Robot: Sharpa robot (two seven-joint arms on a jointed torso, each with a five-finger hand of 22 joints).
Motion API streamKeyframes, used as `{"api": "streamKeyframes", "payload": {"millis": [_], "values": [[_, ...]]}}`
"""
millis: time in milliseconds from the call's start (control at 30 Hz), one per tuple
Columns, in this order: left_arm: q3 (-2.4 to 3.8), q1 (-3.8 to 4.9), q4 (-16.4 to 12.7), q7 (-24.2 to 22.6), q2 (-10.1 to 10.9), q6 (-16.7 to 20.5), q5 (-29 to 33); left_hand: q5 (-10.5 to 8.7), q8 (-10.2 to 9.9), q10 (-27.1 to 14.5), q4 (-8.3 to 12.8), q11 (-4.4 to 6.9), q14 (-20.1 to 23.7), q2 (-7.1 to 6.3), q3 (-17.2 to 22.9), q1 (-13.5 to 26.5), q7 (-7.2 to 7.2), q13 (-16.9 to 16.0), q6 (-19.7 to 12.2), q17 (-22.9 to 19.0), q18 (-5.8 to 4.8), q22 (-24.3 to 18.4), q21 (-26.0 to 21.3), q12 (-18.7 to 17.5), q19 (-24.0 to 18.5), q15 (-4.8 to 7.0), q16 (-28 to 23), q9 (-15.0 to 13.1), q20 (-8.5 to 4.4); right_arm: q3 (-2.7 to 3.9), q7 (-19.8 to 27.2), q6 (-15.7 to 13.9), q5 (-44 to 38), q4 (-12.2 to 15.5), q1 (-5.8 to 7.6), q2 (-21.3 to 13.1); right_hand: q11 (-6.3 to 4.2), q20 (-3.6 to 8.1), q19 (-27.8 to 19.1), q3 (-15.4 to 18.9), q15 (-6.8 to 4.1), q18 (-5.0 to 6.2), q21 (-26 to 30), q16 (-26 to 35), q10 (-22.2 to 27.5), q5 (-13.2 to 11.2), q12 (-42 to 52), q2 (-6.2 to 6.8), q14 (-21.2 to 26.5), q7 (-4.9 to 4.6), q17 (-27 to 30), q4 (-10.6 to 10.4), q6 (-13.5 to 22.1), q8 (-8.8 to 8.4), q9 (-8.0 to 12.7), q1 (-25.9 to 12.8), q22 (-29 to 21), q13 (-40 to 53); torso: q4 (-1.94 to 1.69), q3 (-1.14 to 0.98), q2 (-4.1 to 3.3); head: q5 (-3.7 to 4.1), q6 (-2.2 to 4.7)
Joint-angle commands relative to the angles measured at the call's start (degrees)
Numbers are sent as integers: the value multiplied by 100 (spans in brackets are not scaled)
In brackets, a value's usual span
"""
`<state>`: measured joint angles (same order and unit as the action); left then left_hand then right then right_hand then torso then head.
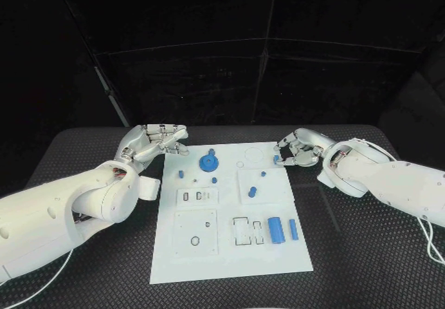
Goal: Assemble the parts on the task board
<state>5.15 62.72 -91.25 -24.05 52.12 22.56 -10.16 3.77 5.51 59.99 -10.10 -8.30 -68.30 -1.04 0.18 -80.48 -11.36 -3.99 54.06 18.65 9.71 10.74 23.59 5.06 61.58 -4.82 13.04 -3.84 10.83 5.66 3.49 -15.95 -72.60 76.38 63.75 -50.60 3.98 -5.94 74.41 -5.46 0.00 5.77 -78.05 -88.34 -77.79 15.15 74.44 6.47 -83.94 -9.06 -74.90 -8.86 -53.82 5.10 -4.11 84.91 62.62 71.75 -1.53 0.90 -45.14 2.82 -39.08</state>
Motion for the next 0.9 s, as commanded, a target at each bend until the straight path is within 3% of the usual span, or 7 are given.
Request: {"api": "streamKeyframes", "payload": {"millis": [33,900], "values": [[6,4,3,-35,-7,-67,-21,-28,-18,42,42,-5,26,53,-3,-19,16,-3,43,6,65,8,31,-37,-24,-4,-20,-3,-10,4,75,122,1,-19,1,23,9,-14,-11,-5,-14,-40,26,18,7,25,28,-10,-509,-7,-1077,39,-77,47,-12,37,8,12,-3,-2,6,-6,-10],[6,0,32,-30,-25,-78,-21,-28,-19,43,44,-5,26,54,-4,-21,16,-3,44,8,65,8,32,-37,-25,-4,-21,-3,-10,4,-14,187,-162,-260,-45,207,-49,13,38,-108,-56,-51,-12,-5,-55,27,92,-182,-522,63,-1135,93,-465,192,-39,42,82,84,3,-7,10,-11,-62]]}}
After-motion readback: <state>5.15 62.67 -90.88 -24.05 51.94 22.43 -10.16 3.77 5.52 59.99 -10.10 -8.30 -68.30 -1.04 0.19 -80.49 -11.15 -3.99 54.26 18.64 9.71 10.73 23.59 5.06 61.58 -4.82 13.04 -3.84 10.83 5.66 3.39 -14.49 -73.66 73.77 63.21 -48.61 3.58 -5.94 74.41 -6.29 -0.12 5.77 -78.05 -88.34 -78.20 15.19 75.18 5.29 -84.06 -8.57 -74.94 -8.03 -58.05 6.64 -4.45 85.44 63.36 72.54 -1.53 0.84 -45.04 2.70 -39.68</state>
